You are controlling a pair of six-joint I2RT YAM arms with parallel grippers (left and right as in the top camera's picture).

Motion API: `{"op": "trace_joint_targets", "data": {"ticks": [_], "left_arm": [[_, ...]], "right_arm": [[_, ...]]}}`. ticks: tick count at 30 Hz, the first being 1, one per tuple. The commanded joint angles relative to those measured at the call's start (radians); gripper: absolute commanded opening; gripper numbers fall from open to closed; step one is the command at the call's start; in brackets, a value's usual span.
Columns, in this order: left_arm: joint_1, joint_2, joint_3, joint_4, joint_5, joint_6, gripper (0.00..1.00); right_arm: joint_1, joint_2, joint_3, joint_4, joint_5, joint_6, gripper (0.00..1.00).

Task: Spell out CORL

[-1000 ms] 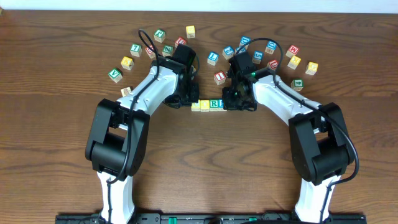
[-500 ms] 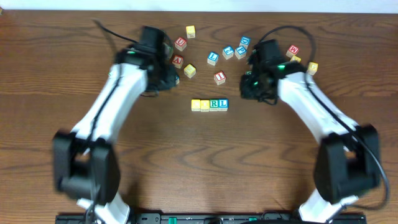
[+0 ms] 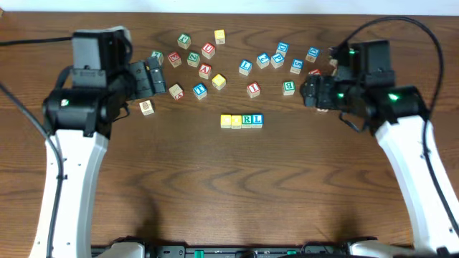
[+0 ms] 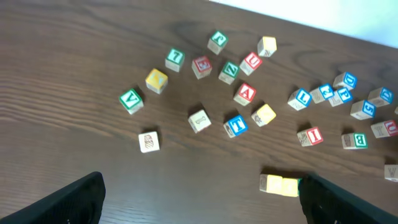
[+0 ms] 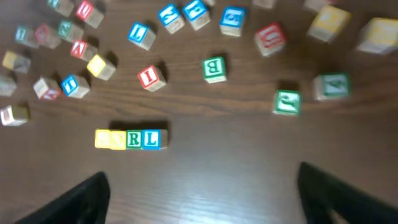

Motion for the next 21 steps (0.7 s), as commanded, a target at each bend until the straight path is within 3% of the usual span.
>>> {"op": "trace_joint_targets", "data": {"ticks": [1, 9, 21], "left_arm": [[0.003, -0.011, -0.002, -0.004, -0.013, 0.018, 0.98], [0.003, -0.008, -0.002, -0.004, -0.013, 0.018, 0.98], [0.003, -0.008, -0.002, -0.004, -0.013, 0.018, 0.98]], "right_arm": [[-0.015, -0.069, 0.012, -0.028, 0.079, -0.021, 0.99], [-0.015, -0.188, 0.012, -0.038, 0.096, -0.021, 0.99], [-0.014, -0.200, 0.012, -0.097, 0.123, -0.029, 0.99]]}}
